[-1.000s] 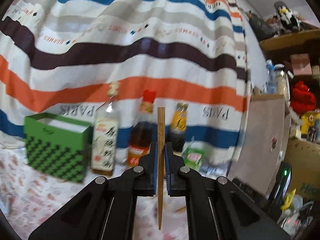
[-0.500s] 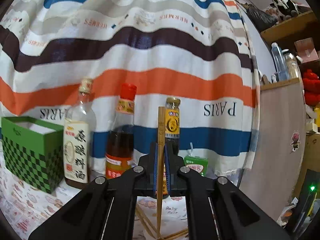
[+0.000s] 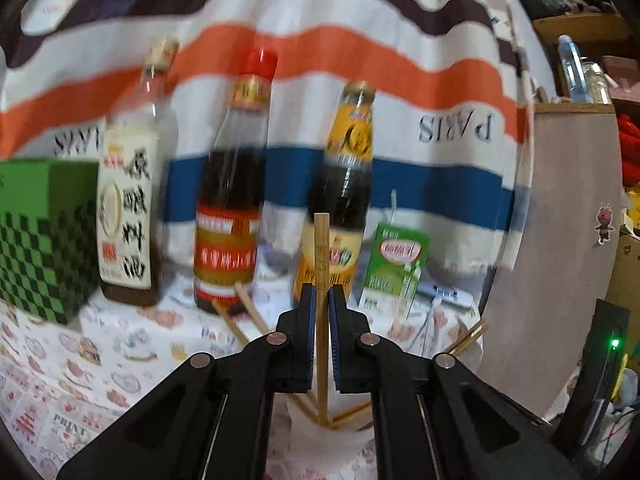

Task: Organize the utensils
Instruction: 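Carry both held chopsticks over the clear cup and open both tools to drop them in, then move both open tools back over the loose wooden chopsticks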

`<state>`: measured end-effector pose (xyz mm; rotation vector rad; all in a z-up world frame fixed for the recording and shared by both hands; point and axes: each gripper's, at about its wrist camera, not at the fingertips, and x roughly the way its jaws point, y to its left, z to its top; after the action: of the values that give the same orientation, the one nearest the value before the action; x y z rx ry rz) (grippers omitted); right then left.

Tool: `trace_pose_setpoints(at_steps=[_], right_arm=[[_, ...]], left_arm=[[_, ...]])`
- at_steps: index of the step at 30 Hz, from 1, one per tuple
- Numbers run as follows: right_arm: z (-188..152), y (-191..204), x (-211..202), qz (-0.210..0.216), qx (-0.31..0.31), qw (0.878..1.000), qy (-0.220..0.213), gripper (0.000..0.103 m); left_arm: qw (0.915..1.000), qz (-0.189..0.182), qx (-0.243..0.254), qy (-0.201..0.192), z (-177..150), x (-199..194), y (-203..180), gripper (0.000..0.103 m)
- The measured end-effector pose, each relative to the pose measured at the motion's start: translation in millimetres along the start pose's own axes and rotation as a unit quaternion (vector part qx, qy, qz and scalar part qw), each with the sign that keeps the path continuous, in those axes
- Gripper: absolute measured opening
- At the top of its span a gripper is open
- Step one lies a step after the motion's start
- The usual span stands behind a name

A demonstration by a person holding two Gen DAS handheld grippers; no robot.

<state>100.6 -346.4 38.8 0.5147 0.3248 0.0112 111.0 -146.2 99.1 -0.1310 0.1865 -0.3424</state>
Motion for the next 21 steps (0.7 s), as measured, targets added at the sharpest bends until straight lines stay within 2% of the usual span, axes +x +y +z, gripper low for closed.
trace_pose_setpoints(at_steps=[3, 7, 9, 11, 12, 13, 14, 16, 18, 21], right_arm=[[-1.6, -4.7, 10.0, 0.021, 0.017, 0.999, 0.038, 0.003], [-3.1, -9.1, 18.6, 0.063, 0.034, 0.993, 0.091, 0.004], [-3.4, -10.0, 17.1, 0.063, 0.037, 0.993, 0.095, 0.005], [-2.9, -8.8, 14.1, 0.060, 0.031, 0.993, 0.095, 0.022], [-2.3, -8.6, 12.2, 0.060, 0.031, 0.993, 0.094, 0.038], [-1.6, -8.8, 9.7, 0.058, 0.034, 0.994, 0.091, 0.044], [-1.1, -8.2, 6.4, 0.060, 0.035, 0.994, 0.089, 0.045], [0.3, -7.3, 1.8, 0.073, 0.037, 0.992, 0.096, 0.052], [1.7, -6.7, -5.0, 0.083, 0.041, 0.991, 0.093, 0.058], [2.2, 2.4, -14.9, 0.088, 0.024, 0.992, 0.086, 0.065]], left_arm=[[0.9996, 0.022, -0.007, 0.013, -1.7, 6.1, 8.0, 0.006], [0.9998, 0.015, -0.006, 0.015, -0.4, 2.8, 12.0, 0.006], [0.9998, 0.013, 0.010, 0.013, 1.1, -1.8, 7.0, 0.014], [0.9995, 0.007, 0.026, 0.015, 3.6, -6.7, 1.1, 0.031], [0.9993, 0.009, 0.036, 0.011, 5.9, -10.9, -1.9, 0.034], [0.9989, 0.012, 0.045, 0.004, 8.4, -17.1, -4.7, 0.041], [0.9985, 0.021, 0.050, -0.004, 11.3, -23.7, -6.0, 0.054], [0.9976, 0.050, 0.042, -0.023, 18.5, -39.6, -4.5, 0.066], [0.9980, 0.046, 0.024, -0.036, 25.4, -56.8, 0.9, 0.068], [0.9980, 0.046, 0.018, -0.039, 33.2, -81.0, 8.1, 0.079]])
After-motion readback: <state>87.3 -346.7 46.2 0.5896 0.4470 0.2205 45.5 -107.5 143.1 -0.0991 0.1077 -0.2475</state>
